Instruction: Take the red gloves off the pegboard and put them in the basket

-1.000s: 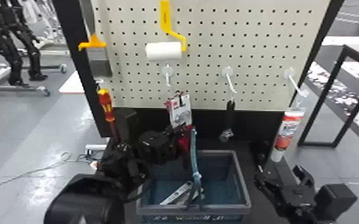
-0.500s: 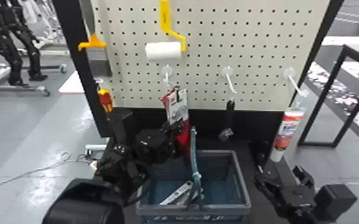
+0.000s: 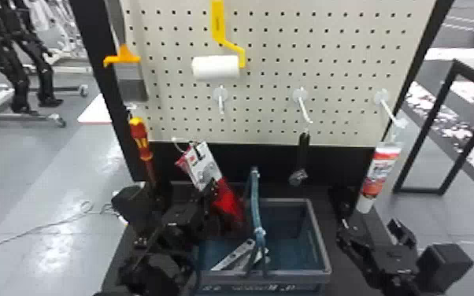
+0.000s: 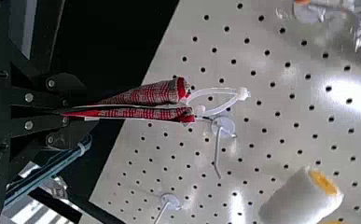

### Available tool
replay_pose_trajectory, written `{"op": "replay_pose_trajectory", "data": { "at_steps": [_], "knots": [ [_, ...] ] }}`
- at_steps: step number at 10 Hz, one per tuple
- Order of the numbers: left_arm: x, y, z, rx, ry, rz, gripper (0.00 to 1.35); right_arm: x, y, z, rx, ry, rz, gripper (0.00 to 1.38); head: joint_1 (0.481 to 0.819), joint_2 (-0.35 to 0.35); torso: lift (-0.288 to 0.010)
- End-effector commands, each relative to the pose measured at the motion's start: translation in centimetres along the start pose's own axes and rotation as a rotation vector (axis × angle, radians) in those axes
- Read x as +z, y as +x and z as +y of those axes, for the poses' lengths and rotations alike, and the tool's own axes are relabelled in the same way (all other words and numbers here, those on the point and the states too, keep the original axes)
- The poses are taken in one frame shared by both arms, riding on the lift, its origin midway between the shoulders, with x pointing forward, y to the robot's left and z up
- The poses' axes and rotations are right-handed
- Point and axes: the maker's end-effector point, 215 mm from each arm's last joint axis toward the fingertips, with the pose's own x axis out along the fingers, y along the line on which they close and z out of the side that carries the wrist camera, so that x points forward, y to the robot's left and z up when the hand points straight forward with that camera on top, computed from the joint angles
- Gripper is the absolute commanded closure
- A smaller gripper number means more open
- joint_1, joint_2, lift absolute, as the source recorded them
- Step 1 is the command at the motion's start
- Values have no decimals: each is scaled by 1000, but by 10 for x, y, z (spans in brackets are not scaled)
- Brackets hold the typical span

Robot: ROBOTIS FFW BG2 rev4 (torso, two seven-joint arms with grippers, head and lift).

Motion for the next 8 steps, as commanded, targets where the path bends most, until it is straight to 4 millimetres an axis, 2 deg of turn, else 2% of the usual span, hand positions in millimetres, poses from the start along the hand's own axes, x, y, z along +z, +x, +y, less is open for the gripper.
{"op": "replay_pose_trajectory", "data": {
  "at_steps": [1,3,6,7,8],
  "knots": [
    [-11,-3,1,0,-85,4,1213,0,0,0,0,-1,-1,137,549,0,-100],
    [-41,-2,-3,-18,-231,39,1213,0,0,0,0,-1,-1,137,549,0,-100],
    [-72,0,-12,-26,-348,116,1213,0,0,1,2,-2,0,137,549,0,-100],
    [-86,-1,-16,-29,-381,171,1165,0,0,1,2,-2,0,137,549,0,-100],
    [-100,-3,-18,-37,-360,240,676,0,-1,0,0,-1,1,137,549,0,-100]
  ]
}}
